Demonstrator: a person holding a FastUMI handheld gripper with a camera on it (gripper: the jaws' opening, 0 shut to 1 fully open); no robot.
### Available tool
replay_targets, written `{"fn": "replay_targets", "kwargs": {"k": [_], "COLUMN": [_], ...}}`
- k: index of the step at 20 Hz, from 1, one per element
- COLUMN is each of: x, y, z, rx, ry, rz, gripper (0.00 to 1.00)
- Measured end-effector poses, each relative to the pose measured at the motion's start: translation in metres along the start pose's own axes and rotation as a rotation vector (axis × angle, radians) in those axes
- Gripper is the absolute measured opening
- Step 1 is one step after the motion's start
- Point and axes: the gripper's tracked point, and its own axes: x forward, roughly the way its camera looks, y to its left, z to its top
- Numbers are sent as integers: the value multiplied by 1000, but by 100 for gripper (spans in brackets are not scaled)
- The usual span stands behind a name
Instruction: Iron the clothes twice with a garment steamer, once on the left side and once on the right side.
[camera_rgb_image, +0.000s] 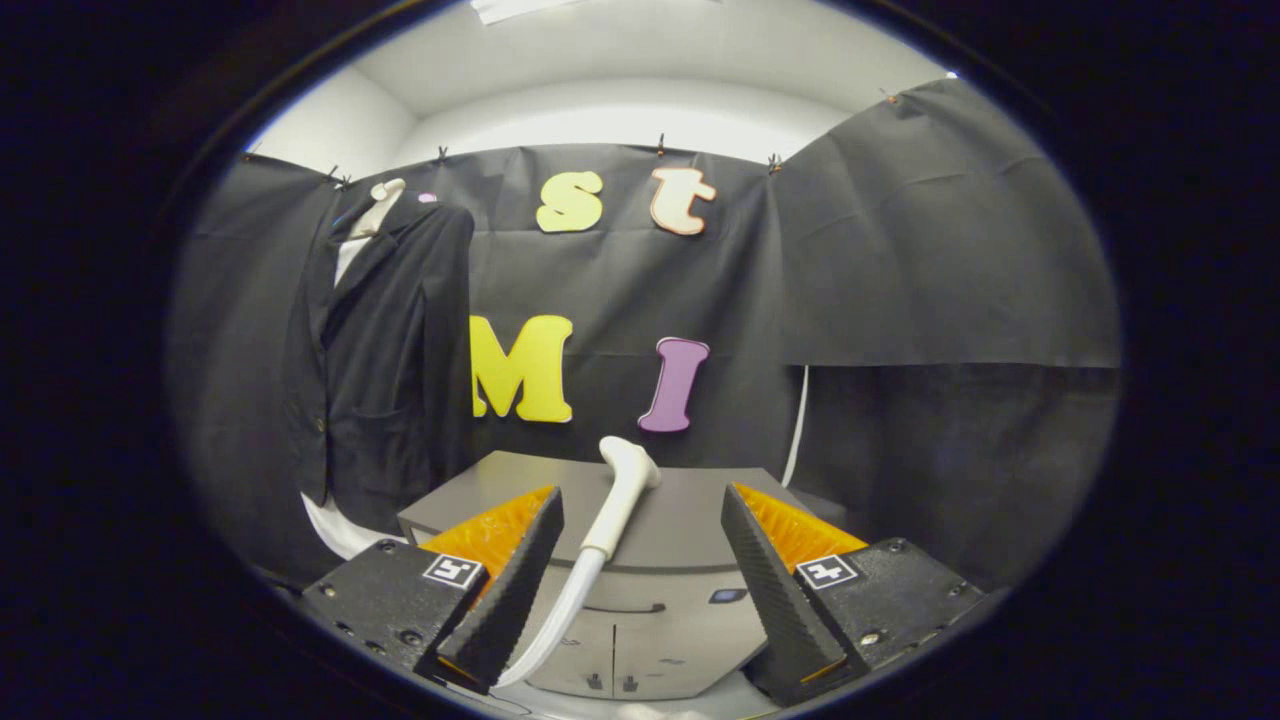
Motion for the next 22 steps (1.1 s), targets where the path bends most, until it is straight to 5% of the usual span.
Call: {"fn": "replay_targets", "kwargs": {"k": [10, 18, 22], "x": [156, 206, 214], "y": [26, 20, 18], "z": [-35, -82, -96], "rx": [25, 25, 41], "ry": [213, 368, 428], "rz": [90, 43, 14], "gripper": [99, 99, 90]}}
